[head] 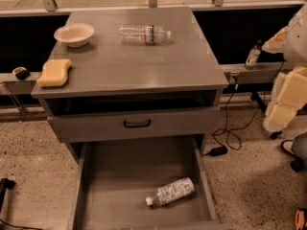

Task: Pick blue plastic bottle from middle drawer and place on counter

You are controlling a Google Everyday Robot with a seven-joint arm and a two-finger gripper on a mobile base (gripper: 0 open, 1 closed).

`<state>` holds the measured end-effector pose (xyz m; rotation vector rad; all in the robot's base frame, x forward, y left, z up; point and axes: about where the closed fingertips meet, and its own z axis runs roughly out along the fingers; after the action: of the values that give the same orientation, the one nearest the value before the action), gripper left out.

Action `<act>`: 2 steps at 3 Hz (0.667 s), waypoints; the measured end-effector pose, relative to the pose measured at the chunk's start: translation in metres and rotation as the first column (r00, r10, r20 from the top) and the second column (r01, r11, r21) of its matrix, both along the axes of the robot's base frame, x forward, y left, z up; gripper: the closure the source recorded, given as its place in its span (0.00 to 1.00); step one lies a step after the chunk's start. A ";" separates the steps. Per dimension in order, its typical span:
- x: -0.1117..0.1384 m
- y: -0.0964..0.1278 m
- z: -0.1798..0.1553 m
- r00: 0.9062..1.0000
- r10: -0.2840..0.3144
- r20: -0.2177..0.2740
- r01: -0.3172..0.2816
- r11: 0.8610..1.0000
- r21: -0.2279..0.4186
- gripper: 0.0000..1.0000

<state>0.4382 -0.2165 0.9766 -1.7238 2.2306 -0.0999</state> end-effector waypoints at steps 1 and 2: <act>0.000 0.000 0.000 1.000 0.000 0.000 0.000 1.000 -0.001 0.00; -0.001 0.004 -0.003 0.999 0.026 -0.024 -0.027 0.999 -0.044 0.00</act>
Offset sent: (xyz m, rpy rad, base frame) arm -0.0041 0.0070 -0.0107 -0.1074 0.0814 0.0643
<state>0.4371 -0.2124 0.9740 -1.7862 2.2372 -0.1252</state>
